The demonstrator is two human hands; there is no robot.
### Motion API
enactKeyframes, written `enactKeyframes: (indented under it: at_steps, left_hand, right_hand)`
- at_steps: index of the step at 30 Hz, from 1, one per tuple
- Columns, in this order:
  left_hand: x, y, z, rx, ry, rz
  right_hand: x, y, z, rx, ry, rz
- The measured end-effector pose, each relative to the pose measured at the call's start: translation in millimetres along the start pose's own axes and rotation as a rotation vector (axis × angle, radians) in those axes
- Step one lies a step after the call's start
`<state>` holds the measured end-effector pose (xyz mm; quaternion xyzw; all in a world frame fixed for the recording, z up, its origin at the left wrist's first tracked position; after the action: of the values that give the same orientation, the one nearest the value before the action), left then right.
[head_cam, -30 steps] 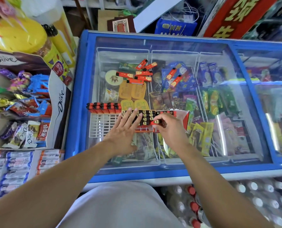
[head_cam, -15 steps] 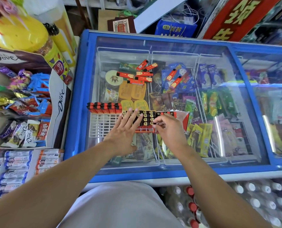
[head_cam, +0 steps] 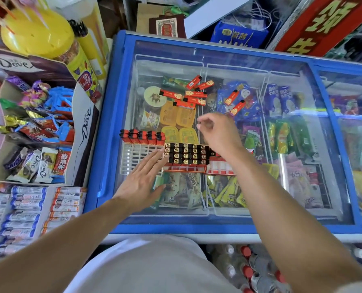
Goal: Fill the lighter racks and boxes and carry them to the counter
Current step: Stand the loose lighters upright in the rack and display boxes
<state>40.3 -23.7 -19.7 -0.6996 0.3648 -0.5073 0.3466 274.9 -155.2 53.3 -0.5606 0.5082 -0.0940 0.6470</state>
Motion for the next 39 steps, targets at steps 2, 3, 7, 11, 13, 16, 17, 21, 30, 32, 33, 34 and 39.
enactKeyframes:
  at_steps: [2, 3, 7, 11, 13, 16, 17, 21, 30, 32, 33, 34, 39]
  left_hand:
    - [-3.7, -0.1, 0.5, -0.03, -0.02, -0.018]
    - [-5.8, 0.3, 0.6, -0.044, -0.02, -0.017]
    - [-15.7, 3.2, -1.2, -0.073, 0.006, 0.022]
    - [-16.5, 1.3, -1.1, -0.097, -0.002, 0.044]
    - [-16.8, 2.6, -1.2, -0.088, 0.002, 0.044]
    - [-18.5, 4.4, -2.4, -0.08, 0.018, 0.037]
    - [-18.9, 4.7, -2.6, -0.084, 0.023, 0.043]
    - [-17.4, 2.4, -2.5, -0.097, 0.027, 0.06]
    - [-12.1, -4.9, -1.3, -0.105, 0.032, 0.056]
    - [-11.1, -4.1, -1.3, -0.105, 0.042, 0.041]
    - [-10.3, -2.9, -1.4, -0.098, 0.046, 0.021]
    - [-8.9, -2.1, -1.9, -0.087, 0.046, -0.004]
    - [-7.3, 8.5, -7.0, -0.105, -0.002, 0.018]
  right_hand:
    - [-4.7, 9.1, 33.6, -0.041, -0.003, -0.045]
    - [-7.3, 14.8, 48.2, -0.066, -0.008, -0.064]
    - [-13.4, 37.6, 92.5, -0.125, -0.057, -0.154]
    - [-12.2, 56.9, 113.5, -0.151, -0.053, -0.239]
    - [-11.6, 62.6, 117.6, -0.143, -0.058, -0.29]
    - [-8.9, 67.0, 123.0, -0.08, -0.027, -0.353]
    - [-8.1, 68.2, 124.3, -0.075, -0.009, -0.37]
    - [-8.5, 65.8, 126.2, -0.188, 0.053, -0.451]
    - [-26.8, 31.0, 80.1, -0.097, 0.045, -0.138]
    - [-35.6, 13.0, 51.9, -0.01, 0.064, 0.04]
    - [-37.8, 4.4, 36.5, 0.031, 0.064, 0.119]
    - [-39.1, -2.7, 20.6, 0.063, 0.059, 0.186]
    - [-37.9, -8.0, -59.8, 0.042, 0.058, 0.3]
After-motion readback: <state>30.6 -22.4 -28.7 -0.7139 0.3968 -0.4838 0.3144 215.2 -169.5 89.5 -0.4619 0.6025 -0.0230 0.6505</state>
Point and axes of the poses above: each hand's wrist, its own z-axis towards the middle knuckle, its own y-axis out of the palm, x = y × z, the point moved 1 cm from there along z, towards the middle knuckle, and after that the axes turned 2 degrees about -x, right-handed, at the moved point
